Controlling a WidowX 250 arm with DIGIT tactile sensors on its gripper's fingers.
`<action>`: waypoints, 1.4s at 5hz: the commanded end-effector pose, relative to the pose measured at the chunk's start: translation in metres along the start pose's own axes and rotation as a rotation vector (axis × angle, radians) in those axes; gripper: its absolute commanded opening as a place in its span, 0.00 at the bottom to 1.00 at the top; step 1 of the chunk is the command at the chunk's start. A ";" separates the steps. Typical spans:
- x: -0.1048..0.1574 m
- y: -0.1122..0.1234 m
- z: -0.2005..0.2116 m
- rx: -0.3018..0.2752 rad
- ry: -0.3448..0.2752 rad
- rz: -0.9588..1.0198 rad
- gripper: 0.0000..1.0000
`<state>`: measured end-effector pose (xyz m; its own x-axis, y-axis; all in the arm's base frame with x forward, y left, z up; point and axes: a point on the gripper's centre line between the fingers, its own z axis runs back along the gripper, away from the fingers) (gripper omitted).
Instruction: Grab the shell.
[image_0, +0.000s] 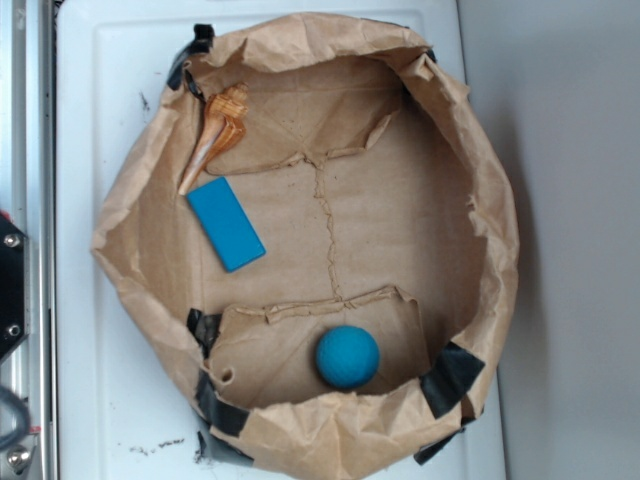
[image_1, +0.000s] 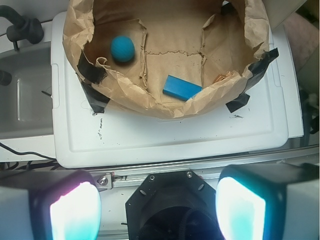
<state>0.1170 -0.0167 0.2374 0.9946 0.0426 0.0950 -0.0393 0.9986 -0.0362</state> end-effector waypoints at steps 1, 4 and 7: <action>0.000 0.000 0.000 0.000 0.000 0.000 1.00; 0.099 0.028 -0.013 -0.033 -0.102 0.034 1.00; 0.118 0.038 -0.043 -0.020 -0.114 0.042 1.00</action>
<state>0.2366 0.0189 0.1918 0.9827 0.0780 0.1682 -0.0669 0.9953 -0.0707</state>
